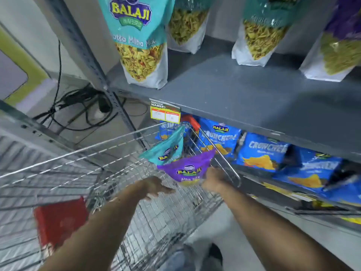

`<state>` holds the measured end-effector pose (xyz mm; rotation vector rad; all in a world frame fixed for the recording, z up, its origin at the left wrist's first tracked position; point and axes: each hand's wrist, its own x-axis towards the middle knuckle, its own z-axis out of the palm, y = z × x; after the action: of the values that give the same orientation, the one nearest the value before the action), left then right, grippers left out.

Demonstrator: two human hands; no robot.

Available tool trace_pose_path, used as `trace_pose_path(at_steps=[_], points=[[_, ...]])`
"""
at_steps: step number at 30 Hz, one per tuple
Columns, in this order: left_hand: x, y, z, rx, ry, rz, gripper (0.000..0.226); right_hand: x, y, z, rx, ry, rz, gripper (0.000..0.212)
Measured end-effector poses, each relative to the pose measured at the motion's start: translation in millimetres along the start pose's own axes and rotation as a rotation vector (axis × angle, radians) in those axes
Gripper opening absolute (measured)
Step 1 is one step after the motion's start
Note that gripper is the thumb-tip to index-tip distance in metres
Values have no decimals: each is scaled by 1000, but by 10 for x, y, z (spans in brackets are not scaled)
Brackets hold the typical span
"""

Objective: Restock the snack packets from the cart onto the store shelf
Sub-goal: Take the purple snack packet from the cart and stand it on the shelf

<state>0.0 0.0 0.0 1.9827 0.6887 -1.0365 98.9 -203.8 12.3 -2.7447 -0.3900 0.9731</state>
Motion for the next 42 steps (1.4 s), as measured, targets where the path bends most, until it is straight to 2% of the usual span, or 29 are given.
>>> trace_pose_path(at_steps=[1, 2, 3, 4, 6, 8, 10, 12, 13, 16, 18, 19, 22, 23, 28, 30, 32, 35, 38, 40, 42], points=[[58, -11, 53, -120, 6, -15, 74, 83, 41, -2, 10, -38, 11, 27], [176, -56, 102, -197, 38, 50, 82, 136, 91, 32, 21, -66, 24, 26], [249, -64, 141, -252, 66, 169, 78, 213, 157, 65, 68, -92, 31, 21], [344, -63, 176, -323, 117, 305, 67, 257, 184, 72, 192, -104, 51, 17], [489, 3, 261, -518, 222, 412, 34, 332, 201, 139, 408, -100, 34, 22], [538, 58, 338, -629, 338, 433, 28, 409, 209, 214, 525, -60, 13, 29], [527, 5, 366, -614, 450, 414, 36, 493, 263, 284, 585, -6, -9, 35], [443, -54, 332, -524, 531, 394, 49, 417, 221, 218, 547, 40, -60, 32], [339, -41, 276, -491, 538, 404, 48, 347, 199, 166, 557, 72, -87, 30], [-96, 118, 46, -456, 558, 521, 15, 2, 81, -55, 716, 136, -203, 18], [-520, 325, -146, -466, 575, 625, 15, -272, 9, -281, 817, 184, -310, 14], [-740, 449, -248, -471, 588, 680, 15, -403, -12, -424, 869, 203, -373, 7], [-1394, 930, -589, -429, 639, 849, 18, -886, -60, -1106, 1026, 224, -528, 31], [-1608, 1139, -690, -421, 635, 911, 19, -1054, -54, -1350, 1048, 239, -579, 32], [-2308, 2384, -858, -376, 591, 1172, 14, -1593, 306, -2444, 1135, 479, -682, 31], [-2354, 2874, -798, -333, 593, 1219, 21, -1707, 601, -2809, 1146, 569, -690, 31], [-2235, 3332, -709, -311, 570, 1247, 22, -1759, 922, -3127, 1142, 671, -673, 28], [-2010, 3993, -509, -305, 600, 1274, 47, -1724, 1392, -3516, 1080, 808, -581, 27], [-1698, 4552, -289, -278, 606, 1295, 58, -1606, 1857, -3751, 1067, 874, -474, 31], [-1487, 4842, -142, -270, 609, 1258, 77, -1467, 2146, -3800, 1058, 896, -402, 22], [-1275, 5071, 14, -241, 629, 1197, 81, -1293, 2417, -3822, 1048, 945, -341, 8]])
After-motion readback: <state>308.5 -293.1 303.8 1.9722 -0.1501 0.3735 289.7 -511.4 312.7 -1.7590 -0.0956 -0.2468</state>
